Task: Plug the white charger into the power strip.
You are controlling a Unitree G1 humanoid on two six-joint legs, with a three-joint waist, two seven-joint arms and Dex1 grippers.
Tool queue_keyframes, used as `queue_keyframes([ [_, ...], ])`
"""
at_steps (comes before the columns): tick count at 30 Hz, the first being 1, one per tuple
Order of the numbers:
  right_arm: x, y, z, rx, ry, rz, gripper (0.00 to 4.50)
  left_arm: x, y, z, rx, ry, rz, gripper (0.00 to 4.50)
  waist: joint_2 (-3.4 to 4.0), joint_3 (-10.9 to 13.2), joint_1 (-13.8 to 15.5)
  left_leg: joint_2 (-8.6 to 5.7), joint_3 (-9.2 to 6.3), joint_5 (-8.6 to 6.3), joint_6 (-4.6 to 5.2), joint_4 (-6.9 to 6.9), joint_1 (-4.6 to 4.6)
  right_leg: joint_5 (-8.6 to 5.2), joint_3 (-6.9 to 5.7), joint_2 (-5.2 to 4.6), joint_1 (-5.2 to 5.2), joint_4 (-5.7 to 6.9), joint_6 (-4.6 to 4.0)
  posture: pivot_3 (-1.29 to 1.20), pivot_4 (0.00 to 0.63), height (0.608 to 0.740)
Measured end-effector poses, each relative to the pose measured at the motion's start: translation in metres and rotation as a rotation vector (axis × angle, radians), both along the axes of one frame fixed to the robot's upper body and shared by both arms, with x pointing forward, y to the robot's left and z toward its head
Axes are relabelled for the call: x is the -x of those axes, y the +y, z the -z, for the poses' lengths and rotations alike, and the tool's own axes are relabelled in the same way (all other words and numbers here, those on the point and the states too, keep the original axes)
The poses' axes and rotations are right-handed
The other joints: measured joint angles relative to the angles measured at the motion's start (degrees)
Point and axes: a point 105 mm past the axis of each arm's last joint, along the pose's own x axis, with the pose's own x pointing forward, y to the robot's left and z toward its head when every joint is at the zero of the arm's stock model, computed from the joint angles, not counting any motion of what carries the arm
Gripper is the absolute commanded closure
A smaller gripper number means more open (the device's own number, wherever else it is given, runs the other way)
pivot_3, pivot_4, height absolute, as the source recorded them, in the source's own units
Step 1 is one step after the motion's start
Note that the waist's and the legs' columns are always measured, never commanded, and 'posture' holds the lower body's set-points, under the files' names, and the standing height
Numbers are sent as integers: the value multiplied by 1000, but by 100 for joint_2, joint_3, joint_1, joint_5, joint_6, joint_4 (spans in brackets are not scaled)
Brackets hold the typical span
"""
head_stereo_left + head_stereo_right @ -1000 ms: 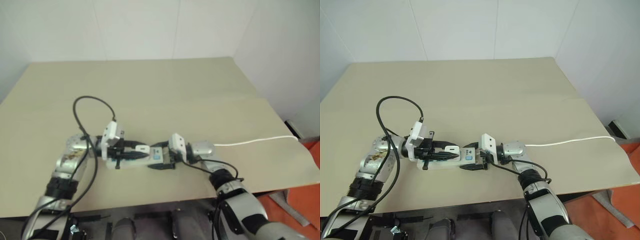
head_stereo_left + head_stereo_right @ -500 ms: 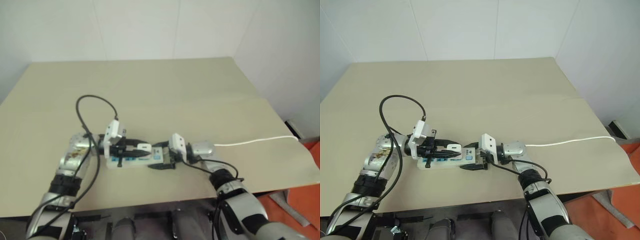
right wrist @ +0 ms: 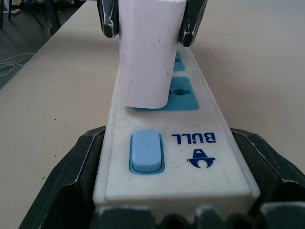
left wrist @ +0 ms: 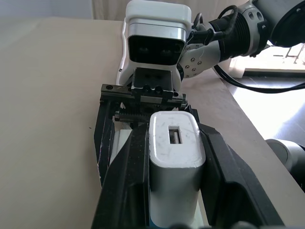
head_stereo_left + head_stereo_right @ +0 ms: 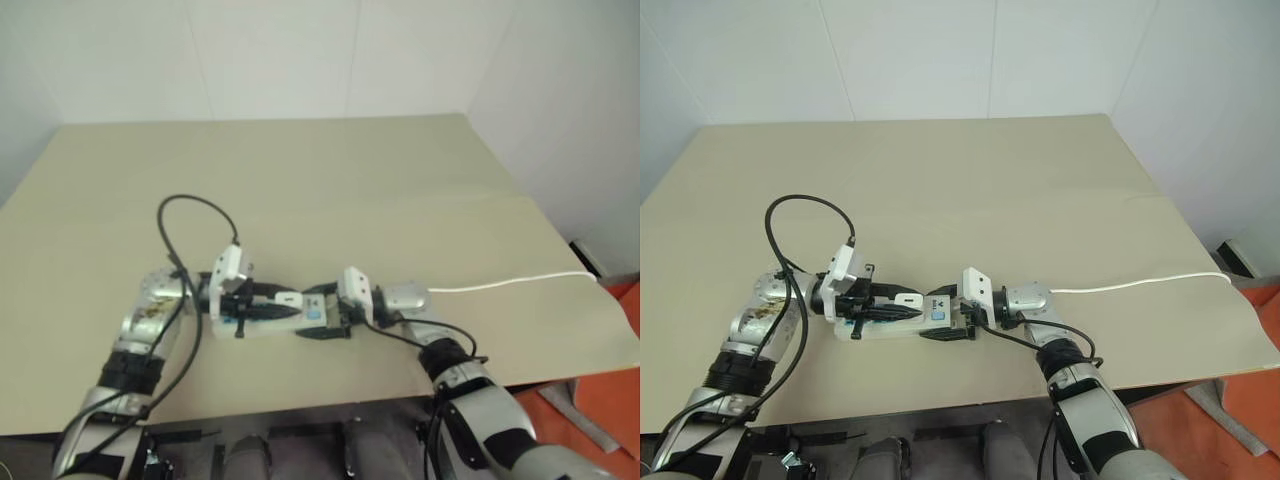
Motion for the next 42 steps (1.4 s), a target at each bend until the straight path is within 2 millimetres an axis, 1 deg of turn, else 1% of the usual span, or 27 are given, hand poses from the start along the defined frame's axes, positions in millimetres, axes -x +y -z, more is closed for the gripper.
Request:
queue_keyframes([
  [12, 0, 0, 1, 3, 1, -3, 1071, 4, 4, 10, 40, -41, -32, 3481, 6, -4, -3, 0, 1, 0, 0, -7, 5, 0, 0, 0, 3, -5, 0, 0, 150, 740],
  [28, 0, 0, 3, 16, 12, 3, 1071, 2, 4, 18, 38, -47, -34, 3481, 73, -53, 0, -1, 1, 0, 0, -11, 21, -4, 1, 0, 22, -11, 6, 0, 150, 740],
  [31, 0, 0, 4, 18, 16, 4, 1071, 3, 4, 20, 36, -24, -42, 3481, 77, -56, 3, -1, 1, 0, 1, -14, 32, -5, 0, 0, 36, -16, 7, 0, 150, 740],
  [34, 0, -1, 5, 20, 21, 6, 1071, 2, 3, 20, 32, -11, -50, 3481, 77, -55, 4, -1, 0, -1, 1, -26, 68, -5, -1, 0, 73, -38, 7, 0, 150, 740],
  [35, 0, -1, 5, 21, 22, 6, 1071, 2, 3, 20, 30, -11, -52, 2757, 77, -55, 3, -1, 0, -2, 2, -30, 78, -6, -2, -1, 85, -48, 8, 0, 150, 740],
  [36, 0, -1, 5, 22, 22, 4, 1071, 2, 6, 26, -15, -1, -65, 2448, 79, -56, 0, -1, 0, -2, 2, -31, 80, -6, -1, -1, 86, -51, 8, 0, 150, 740],
  [37, 1, -1, 6, 20, 24, 4, 1071, 2, 8, 30, -18, 7, -76, 2200, 81, -55, -7, -2, 2, -2, 3, -32, 80, -6, 1, -1, 85, -53, 8, 0, 150, 740],
  [40, 0, -2, 6, 22, 24, 7, 1071, 2, 8, 30, -26, -4, -86, 1190, 85, -58, 6, -2, 1, -2, 3, -32, 81, -5, -1, -2, 89, -53, 7, 0, 150, 740],
  [41, 0, -2, 6, 22, 24, 7, 1071, 1, 8, 30, -26, -5, -85, 938, 86, -59, 6, -2, 1, -2, 2, -31, 82, -5, -1, -2, 89, -53, 7, 0, 150, 740],
  [42, 0, -2, 6, 22, 24, 7, 1071, 2, 8, 30, -26, -6, -85, 547, 87, -59, 6, -2, 1, -2, 2, -32, 82, -5, -1, -2, 89, -53, 7, 0, 150, 740],
])
